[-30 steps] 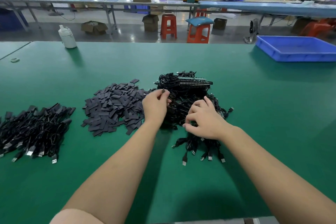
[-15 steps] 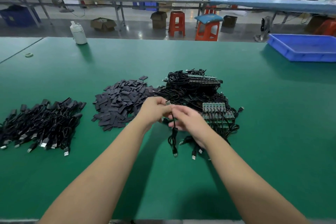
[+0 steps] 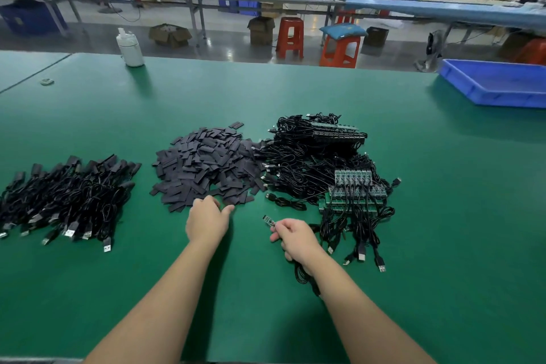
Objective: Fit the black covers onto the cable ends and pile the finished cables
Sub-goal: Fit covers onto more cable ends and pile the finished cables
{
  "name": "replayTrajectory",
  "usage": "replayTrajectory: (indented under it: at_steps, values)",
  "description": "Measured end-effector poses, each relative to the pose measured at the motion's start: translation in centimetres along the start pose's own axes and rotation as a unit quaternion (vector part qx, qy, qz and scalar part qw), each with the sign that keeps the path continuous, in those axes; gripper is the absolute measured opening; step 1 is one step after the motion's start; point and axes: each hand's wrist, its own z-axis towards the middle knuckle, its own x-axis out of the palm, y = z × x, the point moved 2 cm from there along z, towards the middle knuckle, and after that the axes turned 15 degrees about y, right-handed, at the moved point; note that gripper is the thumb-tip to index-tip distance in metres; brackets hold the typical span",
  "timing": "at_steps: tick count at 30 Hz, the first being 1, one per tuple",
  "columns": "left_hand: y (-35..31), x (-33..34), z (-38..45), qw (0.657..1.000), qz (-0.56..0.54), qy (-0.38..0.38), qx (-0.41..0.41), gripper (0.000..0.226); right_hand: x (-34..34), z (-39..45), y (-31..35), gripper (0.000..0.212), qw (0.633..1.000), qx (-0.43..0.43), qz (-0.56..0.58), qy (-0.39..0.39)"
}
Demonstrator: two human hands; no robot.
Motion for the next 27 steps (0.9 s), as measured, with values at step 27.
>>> replayTrajectory:
  at_steps: [27]
  values:
    - [0.0,2.7,-4.5,0.962,-0.068,0.132,0.228,0.03,-0.5,1.1,-1.7,0.015,0.999,-0.034,-0.01,0.037]
